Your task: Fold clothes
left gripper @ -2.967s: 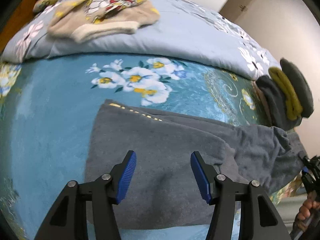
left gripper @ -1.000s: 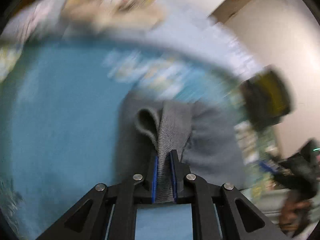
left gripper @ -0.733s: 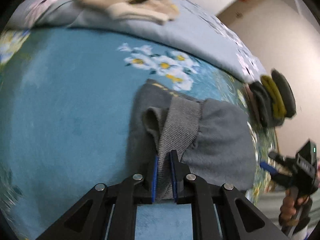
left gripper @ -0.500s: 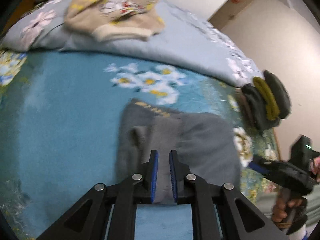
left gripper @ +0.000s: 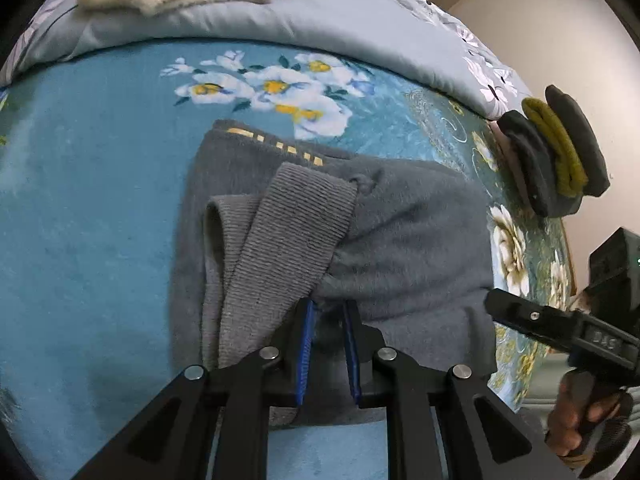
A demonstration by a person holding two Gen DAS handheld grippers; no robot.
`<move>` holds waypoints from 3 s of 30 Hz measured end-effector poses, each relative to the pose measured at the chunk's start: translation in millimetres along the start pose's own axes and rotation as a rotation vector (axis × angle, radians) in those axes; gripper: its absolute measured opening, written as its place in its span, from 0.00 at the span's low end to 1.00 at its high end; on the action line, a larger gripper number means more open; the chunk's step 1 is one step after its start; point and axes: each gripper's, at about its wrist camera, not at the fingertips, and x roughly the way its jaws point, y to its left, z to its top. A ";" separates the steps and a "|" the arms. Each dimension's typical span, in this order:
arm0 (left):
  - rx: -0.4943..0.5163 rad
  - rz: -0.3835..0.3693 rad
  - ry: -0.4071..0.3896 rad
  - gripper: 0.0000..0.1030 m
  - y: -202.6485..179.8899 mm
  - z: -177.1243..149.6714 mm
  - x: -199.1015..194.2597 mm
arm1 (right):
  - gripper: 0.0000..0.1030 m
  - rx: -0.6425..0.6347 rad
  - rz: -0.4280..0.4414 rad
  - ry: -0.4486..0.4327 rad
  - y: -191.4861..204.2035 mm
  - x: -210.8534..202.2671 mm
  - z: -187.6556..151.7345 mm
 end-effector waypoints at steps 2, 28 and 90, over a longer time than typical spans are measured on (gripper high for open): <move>0.004 -0.006 0.002 0.19 -2.5 0.7 -4.5 | 0.57 0.008 -0.005 0.011 -1.4 2.9 2.3; -0.178 -0.151 -0.013 0.67 69.6 14.4 -2.4 | 0.71 0.093 0.045 0.022 -29.4 18.9 12.8; 0.432 -0.405 -0.326 0.20 -467.9 238.7 15.4 | 0.26 -0.139 -0.349 -0.394 -187.8 -413.4 335.2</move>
